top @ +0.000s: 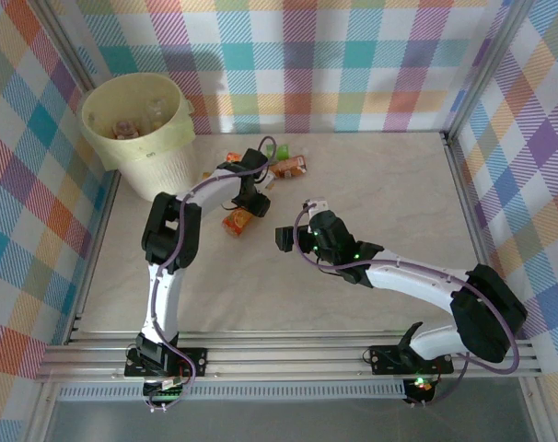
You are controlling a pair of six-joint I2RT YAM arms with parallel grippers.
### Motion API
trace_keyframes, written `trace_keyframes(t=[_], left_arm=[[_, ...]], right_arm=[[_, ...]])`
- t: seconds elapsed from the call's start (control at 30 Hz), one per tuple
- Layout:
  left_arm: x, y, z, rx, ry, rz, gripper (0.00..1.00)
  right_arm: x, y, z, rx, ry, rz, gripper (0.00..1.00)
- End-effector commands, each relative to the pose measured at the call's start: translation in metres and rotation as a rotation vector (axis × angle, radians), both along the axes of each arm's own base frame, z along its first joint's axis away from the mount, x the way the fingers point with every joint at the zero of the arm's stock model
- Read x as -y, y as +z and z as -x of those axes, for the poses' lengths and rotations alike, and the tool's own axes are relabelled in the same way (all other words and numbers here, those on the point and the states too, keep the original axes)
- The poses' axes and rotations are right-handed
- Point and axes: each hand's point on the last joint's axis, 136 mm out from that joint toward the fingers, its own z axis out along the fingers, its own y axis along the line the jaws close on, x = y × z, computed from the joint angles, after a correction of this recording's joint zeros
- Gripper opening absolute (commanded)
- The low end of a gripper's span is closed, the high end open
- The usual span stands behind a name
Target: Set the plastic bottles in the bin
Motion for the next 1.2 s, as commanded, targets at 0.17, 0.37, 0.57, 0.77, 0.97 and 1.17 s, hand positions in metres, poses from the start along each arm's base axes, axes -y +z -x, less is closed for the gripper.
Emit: trace_keyframes(t=[0.17, 0.37, 0.57, 0.77, 0.97, 1.17], left_arm=[[0.014, 0.092, -0.005, 0.231, 0.102, 0.285, 0.50], [0.017, 0.139, 0.007, 0.328, 0.107, 0.435, 0.50], [0.007, 0.185, 0.010, 0.426, 0.140, 0.565, 0.49], [-0.017, 0.250, 0.021, 0.597, 0.159, 0.697, 0.49], [-0.066, 0.302, 0.030, 0.819, 0.279, 0.668, 0.48], [-0.119, 0.355, 0.041, 1.057, 0.406, 0.630, 0.49]], right_arm=[[-0.029, 0.031, 0.009, 0.098, 0.189, -0.035, 1.00], [-0.036, 0.043, 0.010, 0.147, 0.228, -0.060, 1.00], [-0.040, 0.050, 0.008, 0.170, 0.244, -0.077, 1.00], [-0.055, 0.062, 0.022, 0.209, 0.362, -0.120, 1.00], [-0.073, 0.078, 0.037, 0.216, 0.498, -0.174, 1.00], [-0.078, 0.088, 0.032, 0.220, 0.480, -0.202, 1.00]])
